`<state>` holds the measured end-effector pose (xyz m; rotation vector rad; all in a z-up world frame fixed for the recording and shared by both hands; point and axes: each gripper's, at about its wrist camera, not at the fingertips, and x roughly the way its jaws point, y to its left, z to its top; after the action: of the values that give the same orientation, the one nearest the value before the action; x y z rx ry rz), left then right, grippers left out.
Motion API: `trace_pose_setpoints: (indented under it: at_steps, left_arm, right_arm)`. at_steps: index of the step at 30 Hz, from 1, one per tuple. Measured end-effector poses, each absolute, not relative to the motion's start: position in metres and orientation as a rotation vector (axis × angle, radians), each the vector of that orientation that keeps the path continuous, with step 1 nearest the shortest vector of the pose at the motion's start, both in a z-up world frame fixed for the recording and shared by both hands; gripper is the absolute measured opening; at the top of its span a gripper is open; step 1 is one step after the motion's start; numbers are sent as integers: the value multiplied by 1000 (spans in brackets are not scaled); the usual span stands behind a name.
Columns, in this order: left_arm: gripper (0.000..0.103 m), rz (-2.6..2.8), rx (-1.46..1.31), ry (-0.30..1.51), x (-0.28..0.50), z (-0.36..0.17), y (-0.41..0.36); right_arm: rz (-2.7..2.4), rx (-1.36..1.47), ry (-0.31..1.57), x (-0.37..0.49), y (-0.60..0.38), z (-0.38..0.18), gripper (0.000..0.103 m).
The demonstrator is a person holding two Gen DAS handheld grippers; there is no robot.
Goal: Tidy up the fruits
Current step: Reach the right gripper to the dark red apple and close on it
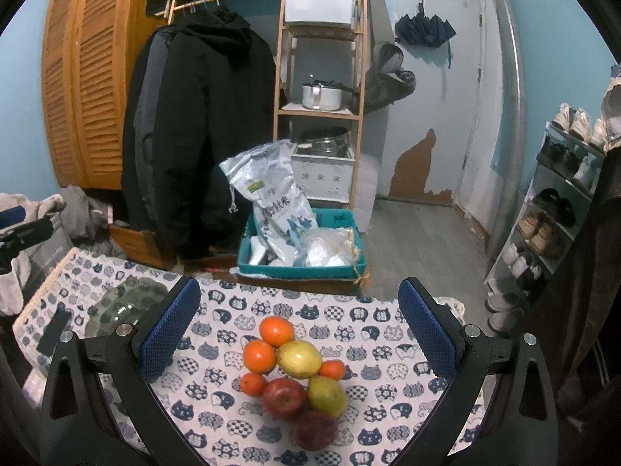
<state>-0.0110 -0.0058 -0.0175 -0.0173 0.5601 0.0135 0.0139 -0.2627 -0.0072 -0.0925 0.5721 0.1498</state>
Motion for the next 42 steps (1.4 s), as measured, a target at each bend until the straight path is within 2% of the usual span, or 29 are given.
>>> trace_pose_setpoints:
  at_steps: [14,42]
  left_arm:
    - [102,-25,16,727,16,-62,-23]
    - [102,-99,-11,1084,45,-188,-57]
  right_arm:
    - [126,-59,716,26,-286,-49,100]
    - [106,-40,1137,42,-304,-204,100]
